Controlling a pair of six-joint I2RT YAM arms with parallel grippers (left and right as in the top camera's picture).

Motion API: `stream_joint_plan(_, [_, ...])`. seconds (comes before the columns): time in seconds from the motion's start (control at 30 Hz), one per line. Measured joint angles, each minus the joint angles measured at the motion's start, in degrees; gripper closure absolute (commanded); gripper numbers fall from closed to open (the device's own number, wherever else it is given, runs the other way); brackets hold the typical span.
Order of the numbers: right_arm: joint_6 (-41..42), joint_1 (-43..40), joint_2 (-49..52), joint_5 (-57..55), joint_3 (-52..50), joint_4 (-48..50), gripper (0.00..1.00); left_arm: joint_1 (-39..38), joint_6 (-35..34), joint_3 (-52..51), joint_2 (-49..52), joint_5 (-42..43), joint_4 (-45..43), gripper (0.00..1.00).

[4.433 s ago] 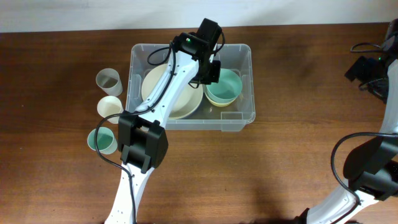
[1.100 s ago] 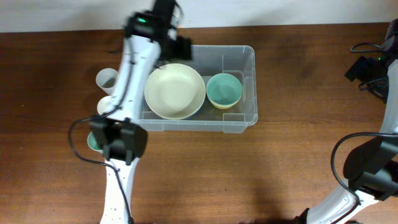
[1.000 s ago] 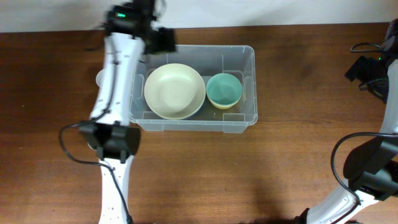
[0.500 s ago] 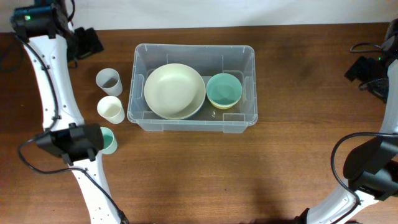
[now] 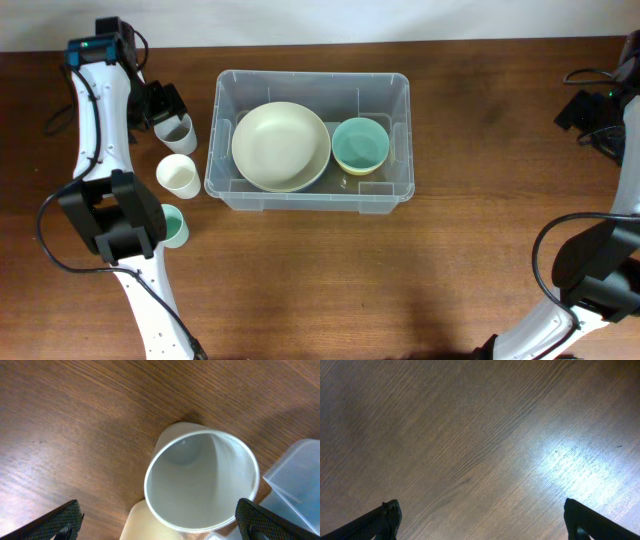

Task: Pack container
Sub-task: 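Withdraw the left gripper to the grey translucent cup at left, then grip the grey translucent cup with the left gripper and lift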

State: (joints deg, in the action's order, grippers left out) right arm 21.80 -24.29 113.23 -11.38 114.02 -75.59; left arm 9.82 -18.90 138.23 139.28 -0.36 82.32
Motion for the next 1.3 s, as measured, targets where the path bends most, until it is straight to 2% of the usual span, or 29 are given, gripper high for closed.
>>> stream_joint_plan(0.33, [0.0, 0.0, 0.0, 0.0, 0.0, 0.0, 0.01, 0.0, -0.61, -9.6, 0.0, 0.15, -5.07, 0.01])
stream_joint_plan(0.4, [-0.02, 0.0, 0.0, 0.0, 0.0, 0.0, 0.01, 0.0, -0.61, -10.27, 0.0, 0.15, -5.6, 0.04])
stream_joint_plan(0.43, [0.0, 0.0, 0.0, 0.0, 0.0, 0.0, 0.01, 0.0, -0.61, -10.32, 0.0, 0.15, -5.88, 0.1])
stream_joint_plan(0.57, [0.02, 0.0, 0.0, 0.0, 0.0, 0.0, 0.01, 0.02, -0.9, -10.32, 0.0, 0.15, -6.99, 0.54])
stream_joint_plan(0.73, [0.0, 0.0, 0.0, 0.0, 0.0, 0.0, 0.01, 0.48, -1.27, -10.32, 0.0, 0.37, -8.02, 0.96])
stream_joint_plan(0.87, [0.0, 0.0, 0.0, 0.0, 0.0, 0.0, 0.01, 2.01, -1.49, -9.79, 0.0, 0.57, -7.78, 0.99])
stream_joint_plan(1.0, [0.02, 0.0, 0.0, 0.0, 0.0, 0.0, 0.01, 4.74, -1.49, -4.55, 0.02, 0.61, -4.66, 0.99])
stream_joint_plan(1.3, [0.0, 0.0, 0.0, 0.0, 0.0, 0.0, 0.01, 9.27, -1.4, 24.13, 0.02, 5.18, 5.75, 0.99])
